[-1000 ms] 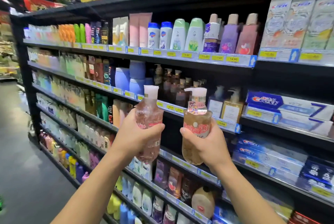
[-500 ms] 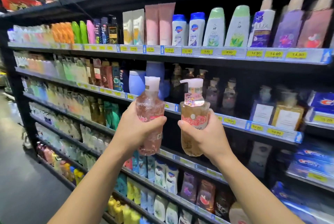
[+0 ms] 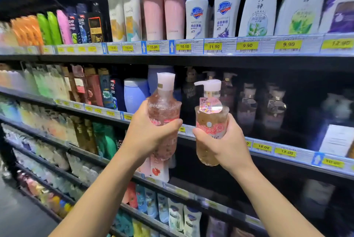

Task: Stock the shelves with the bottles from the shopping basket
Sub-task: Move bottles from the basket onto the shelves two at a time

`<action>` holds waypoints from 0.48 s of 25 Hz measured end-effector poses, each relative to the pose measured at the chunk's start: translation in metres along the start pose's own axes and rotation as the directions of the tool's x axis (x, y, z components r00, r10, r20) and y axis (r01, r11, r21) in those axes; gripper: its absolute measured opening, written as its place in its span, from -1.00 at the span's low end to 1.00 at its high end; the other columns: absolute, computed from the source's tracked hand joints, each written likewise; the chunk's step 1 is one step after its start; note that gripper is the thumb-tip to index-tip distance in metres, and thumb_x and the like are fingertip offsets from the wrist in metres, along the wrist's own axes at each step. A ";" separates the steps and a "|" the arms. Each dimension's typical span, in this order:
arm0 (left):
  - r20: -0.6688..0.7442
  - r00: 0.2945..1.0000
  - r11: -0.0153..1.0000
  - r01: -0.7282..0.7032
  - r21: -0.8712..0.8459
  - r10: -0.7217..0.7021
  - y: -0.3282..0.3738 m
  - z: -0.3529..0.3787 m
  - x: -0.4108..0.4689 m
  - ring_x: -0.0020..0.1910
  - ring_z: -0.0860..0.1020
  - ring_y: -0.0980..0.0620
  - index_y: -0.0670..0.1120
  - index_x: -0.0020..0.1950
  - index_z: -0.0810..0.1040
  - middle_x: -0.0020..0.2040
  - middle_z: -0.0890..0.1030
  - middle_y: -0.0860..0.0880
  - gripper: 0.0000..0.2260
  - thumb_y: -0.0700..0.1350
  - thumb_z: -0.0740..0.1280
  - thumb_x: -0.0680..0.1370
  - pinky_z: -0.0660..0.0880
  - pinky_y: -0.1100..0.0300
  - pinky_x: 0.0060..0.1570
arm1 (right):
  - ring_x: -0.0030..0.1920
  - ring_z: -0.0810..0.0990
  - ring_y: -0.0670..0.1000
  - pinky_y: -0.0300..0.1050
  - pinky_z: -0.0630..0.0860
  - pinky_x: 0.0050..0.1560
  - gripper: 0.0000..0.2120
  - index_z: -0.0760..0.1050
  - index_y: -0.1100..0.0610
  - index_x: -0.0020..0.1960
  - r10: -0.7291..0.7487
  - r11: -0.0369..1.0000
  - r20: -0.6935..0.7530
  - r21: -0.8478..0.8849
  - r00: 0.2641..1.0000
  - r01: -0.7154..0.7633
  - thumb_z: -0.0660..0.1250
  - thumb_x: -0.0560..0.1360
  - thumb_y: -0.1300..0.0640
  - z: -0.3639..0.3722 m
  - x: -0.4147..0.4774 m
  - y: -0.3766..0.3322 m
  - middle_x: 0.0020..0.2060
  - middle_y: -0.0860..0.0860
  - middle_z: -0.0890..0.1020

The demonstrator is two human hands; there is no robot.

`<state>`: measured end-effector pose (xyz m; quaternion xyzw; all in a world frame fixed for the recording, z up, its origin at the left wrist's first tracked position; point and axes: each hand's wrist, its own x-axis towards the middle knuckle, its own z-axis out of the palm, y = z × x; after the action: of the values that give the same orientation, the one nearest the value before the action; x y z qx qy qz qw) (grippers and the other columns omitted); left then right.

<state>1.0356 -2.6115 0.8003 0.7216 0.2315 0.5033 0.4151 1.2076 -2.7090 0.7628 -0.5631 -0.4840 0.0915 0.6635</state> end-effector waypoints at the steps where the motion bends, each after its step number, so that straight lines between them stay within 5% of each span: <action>1: 0.006 1.000 1.000 -0.004 0.003 0.004 -0.005 0.002 0.012 -0.14 0.65 0.15 0.02 0.16 0.58 -0.05 0.71 0.02 -0.56 -0.08 0.54 0.30 0.55 0.32 -0.12 | -0.08 0.69 -0.12 -0.20 0.61 -0.05 -0.50 0.51 -0.03 0.11 -0.001 1.000 -0.023 -0.002 1.000 0.001 0.61 0.26 -0.08 0.001 0.008 0.005 -0.09 -0.13 0.70; 7: 0.136 0.981 0.990 -0.140 0.009 0.138 -0.024 0.023 0.058 -0.23 0.58 0.34 -0.12 0.21 0.47 -0.12 0.62 0.10 -0.52 -0.33 0.56 0.37 0.45 0.48 -0.24 | -0.09 0.70 -0.08 -0.22 0.58 -0.11 -0.51 0.50 -0.11 0.08 -0.028 0.999 -0.160 -0.032 0.987 0.023 0.60 0.24 -0.14 -0.002 0.039 0.019 -0.08 -0.10 0.69; 12: 0.286 0.933 0.976 -0.200 -0.088 0.217 -0.044 0.029 0.094 -0.14 0.57 0.16 -0.03 0.30 0.40 0.05 0.58 0.03 -0.37 -0.27 0.60 0.34 0.48 0.42 -0.12 | -0.03 0.68 -0.11 -0.30 0.56 -0.07 -0.51 0.50 -0.03 0.15 -0.072 0.994 -0.303 -0.096 0.950 0.045 0.65 0.32 0.01 -0.003 0.045 0.019 -0.02 -0.06 0.68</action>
<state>1.1026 -2.5272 0.8095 0.7966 0.0747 0.4380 0.4098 1.2409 -2.6741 0.7718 -0.5844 -0.3955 -0.0380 0.7075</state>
